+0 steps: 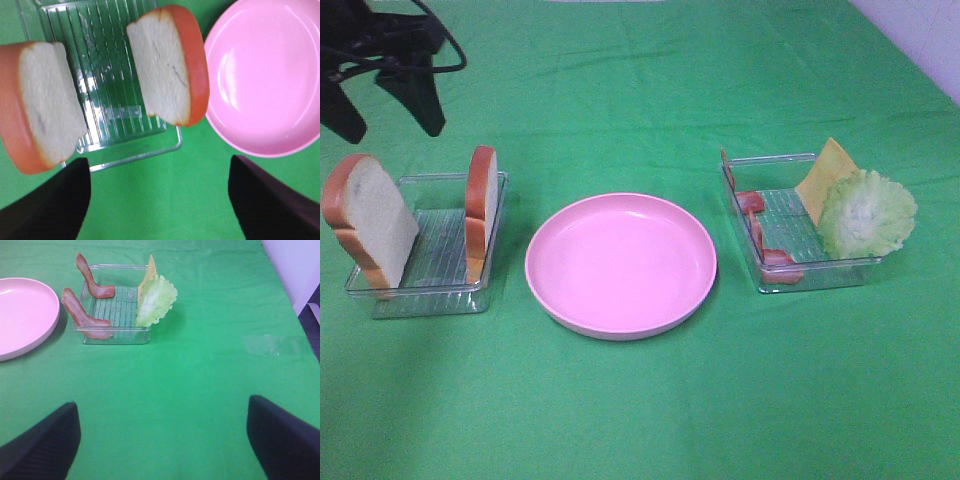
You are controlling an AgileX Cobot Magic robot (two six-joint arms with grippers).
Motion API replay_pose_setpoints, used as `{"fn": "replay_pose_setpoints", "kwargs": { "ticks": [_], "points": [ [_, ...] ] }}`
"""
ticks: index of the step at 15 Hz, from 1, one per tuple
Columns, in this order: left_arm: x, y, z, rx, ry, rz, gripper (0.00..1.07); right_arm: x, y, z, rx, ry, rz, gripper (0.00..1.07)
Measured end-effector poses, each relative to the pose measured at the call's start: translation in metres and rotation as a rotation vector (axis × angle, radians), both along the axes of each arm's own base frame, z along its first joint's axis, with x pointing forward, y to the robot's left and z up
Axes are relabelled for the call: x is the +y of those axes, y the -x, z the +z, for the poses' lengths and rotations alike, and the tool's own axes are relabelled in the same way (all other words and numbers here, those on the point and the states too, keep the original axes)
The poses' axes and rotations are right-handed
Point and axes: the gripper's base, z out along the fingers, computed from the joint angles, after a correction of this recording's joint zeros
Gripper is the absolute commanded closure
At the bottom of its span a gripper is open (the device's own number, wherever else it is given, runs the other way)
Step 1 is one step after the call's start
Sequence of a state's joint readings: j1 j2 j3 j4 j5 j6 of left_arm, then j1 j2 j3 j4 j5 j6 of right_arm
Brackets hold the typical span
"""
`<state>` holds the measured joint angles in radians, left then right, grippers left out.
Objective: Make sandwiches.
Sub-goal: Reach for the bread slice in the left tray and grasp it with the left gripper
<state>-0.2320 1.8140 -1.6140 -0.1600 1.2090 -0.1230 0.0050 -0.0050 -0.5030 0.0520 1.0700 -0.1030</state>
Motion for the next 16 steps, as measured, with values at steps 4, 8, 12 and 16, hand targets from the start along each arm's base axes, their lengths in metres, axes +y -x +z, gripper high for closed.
{"fn": "replay_pose_setpoints", "kwargs": {
  "ticks": [4, 8, 12, 16],
  "points": [
    [-0.048, -0.022, -0.023, -0.011, -0.118, -0.02, 0.34, 0.0, 0.0, 0.0, 0.0, 0.0, 0.0, 0.22],
    [-0.059, -0.032, -0.064, 0.082, -0.151, 0.018, 0.34, 0.0, 0.0, 0.0, 0.0, 0.0, 0.0, 0.22],
    [-0.063, -0.037, -0.077, 0.089, -0.132, 0.031, 0.35, 0.0, 0.0, 0.0, 0.0, 0.0, 0.0, 0.22],
    [-0.063, -0.042, -0.094, 0.111, -0.161, 0.026, 0.53, 0.0, 0.0, 0.0, 0.0, 0.0, 0.0, 0.22]
  ]
}}
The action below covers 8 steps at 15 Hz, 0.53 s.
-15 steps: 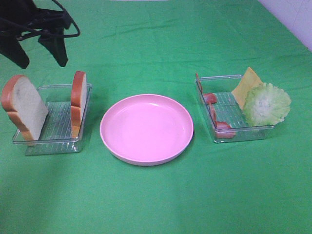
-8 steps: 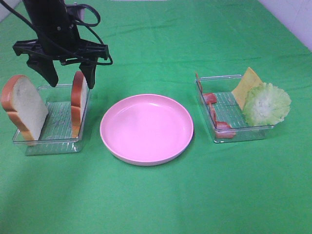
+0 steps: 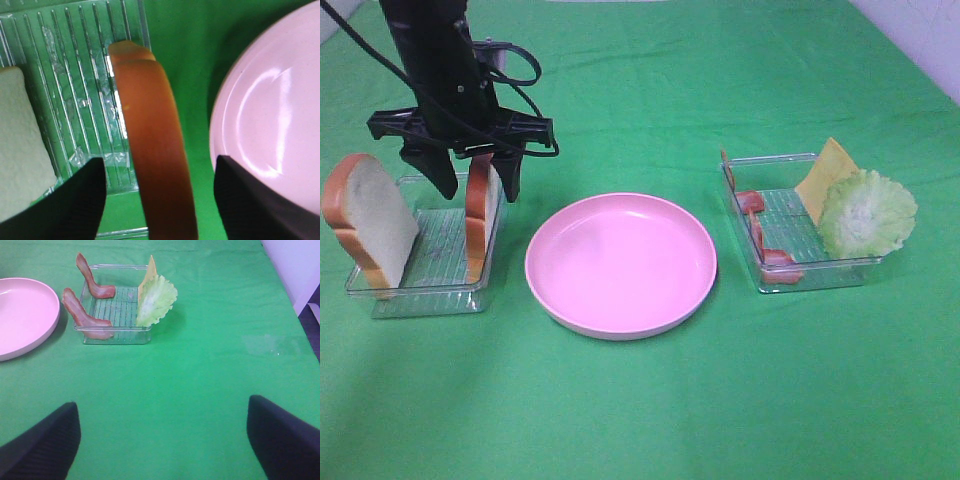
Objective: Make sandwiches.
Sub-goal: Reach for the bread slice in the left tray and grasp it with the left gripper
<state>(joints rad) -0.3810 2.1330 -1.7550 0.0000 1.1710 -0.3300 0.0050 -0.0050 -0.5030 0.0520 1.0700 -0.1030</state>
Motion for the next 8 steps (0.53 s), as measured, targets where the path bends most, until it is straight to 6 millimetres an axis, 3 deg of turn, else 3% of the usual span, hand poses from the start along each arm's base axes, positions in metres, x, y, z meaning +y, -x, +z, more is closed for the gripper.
{"fn": "replay_pose_setpoints", "kwargs": {
  "ticks": [2, 3, 4, 8],
  "points": [
    [-0.0006, -0.0016, -0.0025, -0.007, 0.003, 0.0, 0.68, 0.0, 0.0, 0.0, 0.0, 0.0, 0.0, 0.22],
    [-0.001, -0.0024, -0.0024, -0.017, 0.007, 0.0, 0.89, 0.0, 0.0, 0.0, 0.0, 0.0, 0.0, 0.22],
    [-0.0001, -0.0028, -0.0024, -0.021, -0.004, -0.003, 1.0, 0.0, 0.0, 0.0, 0.0, 0.0, 0.0, 0.22],
    [0.0011, -0.0006, -0.0027, 0.003, -0.017, -0.005, 1.07, 0.0, 0.0, 0.0, 0.0, 0.0, 0.0, 0.22]
  ]
}}
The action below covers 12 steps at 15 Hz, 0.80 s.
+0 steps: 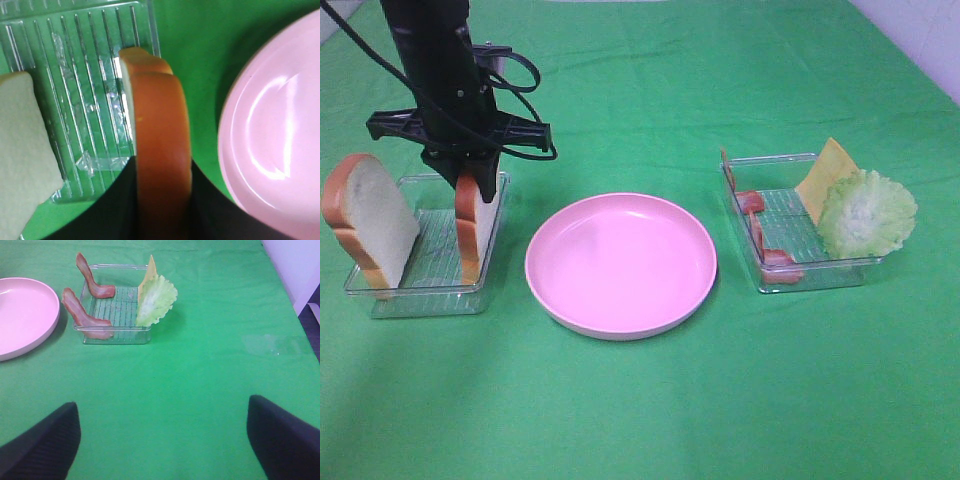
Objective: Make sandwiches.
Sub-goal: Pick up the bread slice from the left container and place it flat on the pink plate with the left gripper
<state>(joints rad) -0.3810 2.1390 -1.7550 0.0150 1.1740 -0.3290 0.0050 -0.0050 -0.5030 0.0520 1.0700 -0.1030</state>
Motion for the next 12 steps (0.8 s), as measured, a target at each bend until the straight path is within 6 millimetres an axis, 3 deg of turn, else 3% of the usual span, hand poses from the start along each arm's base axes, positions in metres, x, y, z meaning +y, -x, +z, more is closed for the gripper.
{"fn": "replay_pose_setpoints", "kwargs": {
  "ticks": [3, 7, 8, 12],
  "points": [
    [0.002, 0.005, 0.011, 0.007, -0.003, -0.017, 1.07, 0.0, 0.0, 0.0, 0.0, 0.0, 0.0, 0.22],
    [0.007, 0.025, 0.083, -0.14, 0.079, -0.108, 1.07, 0.0, 0.0, 0.0, 0.0, 0.0, 0.0, 0.22],
    [0.004, 0.029, 0.091, -0.152, 0.123, -0.142, 1.07, 0.0, 0.0, 0.0, 0.0, 0.0, 0.0, 0.22],
    [-0.014, 0.031, 0.088, -0.177, 0.323, -0.191, 1.07, 0.0, 0.0, 0.0, 0.0, 0.0, 0.0, 0.22]
  ]
}}
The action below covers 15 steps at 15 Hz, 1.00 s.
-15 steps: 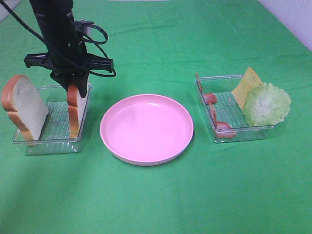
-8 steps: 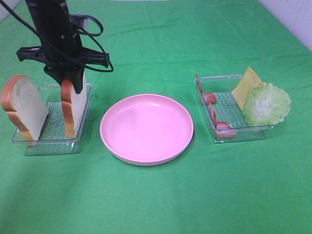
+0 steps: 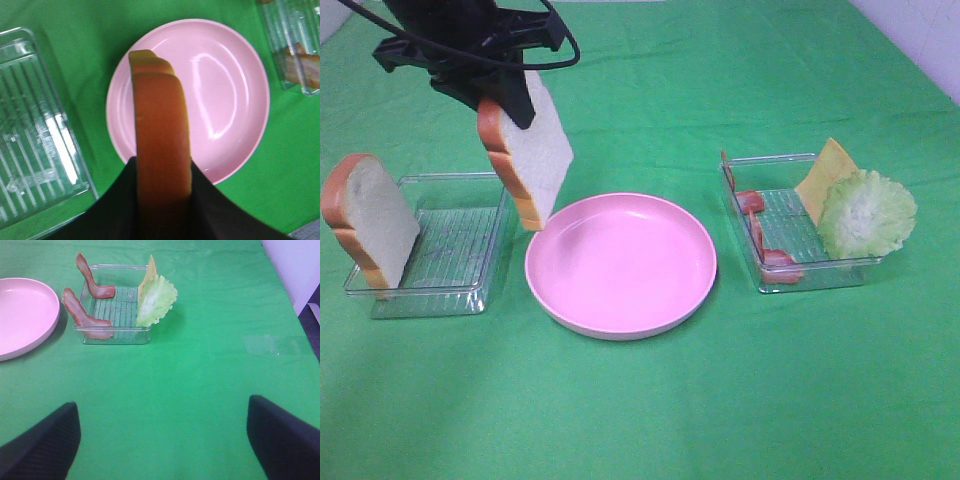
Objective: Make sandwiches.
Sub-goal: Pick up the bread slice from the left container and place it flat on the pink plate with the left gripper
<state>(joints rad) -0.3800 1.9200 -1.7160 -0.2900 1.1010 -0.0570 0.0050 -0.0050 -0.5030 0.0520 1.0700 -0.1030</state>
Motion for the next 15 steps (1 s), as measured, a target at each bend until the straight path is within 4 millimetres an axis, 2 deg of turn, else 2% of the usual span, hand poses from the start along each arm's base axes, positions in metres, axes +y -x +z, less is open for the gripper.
{"fn": "replay_pose_setpoints", "kwargs": {
  "ticks": [4, 6, 10, 13, 15],
  "points": [
    [-0.008, 0.009, -0.04, 0.069, 0.127, 0.026, 1.07, 0.0, 0.0, 0.0, 0.0, 0.0, 0.0, 0.22],
    [-0.014, 0.016, -0.064, 0.09, 0.268, 0.072, 1.07, 0.0, 0.0, 0.0, 0.0, 0.0, 0.0, 0.22],
    [-0.022, 0.014, -0.101, 0.114, 0.402, 0.142, 1.07, 0.0, 0.0, 0.0, 0.0, 0.0, 0.0, 0.22],
    [-0.027, 0.011, -0.121, 0.166, 0.441, 0.17, 1.07, 0.0, 0.0, 0.0, 0.0, 0.0, 0.0, 0.22],
    [-0.028, 0.007, -0.125, 0.167, 0.464, 0.214, 1.07, 0.0, 0.0, 0.0, 0.0, 0.0, 0.0, 0.22]
  ]
}}
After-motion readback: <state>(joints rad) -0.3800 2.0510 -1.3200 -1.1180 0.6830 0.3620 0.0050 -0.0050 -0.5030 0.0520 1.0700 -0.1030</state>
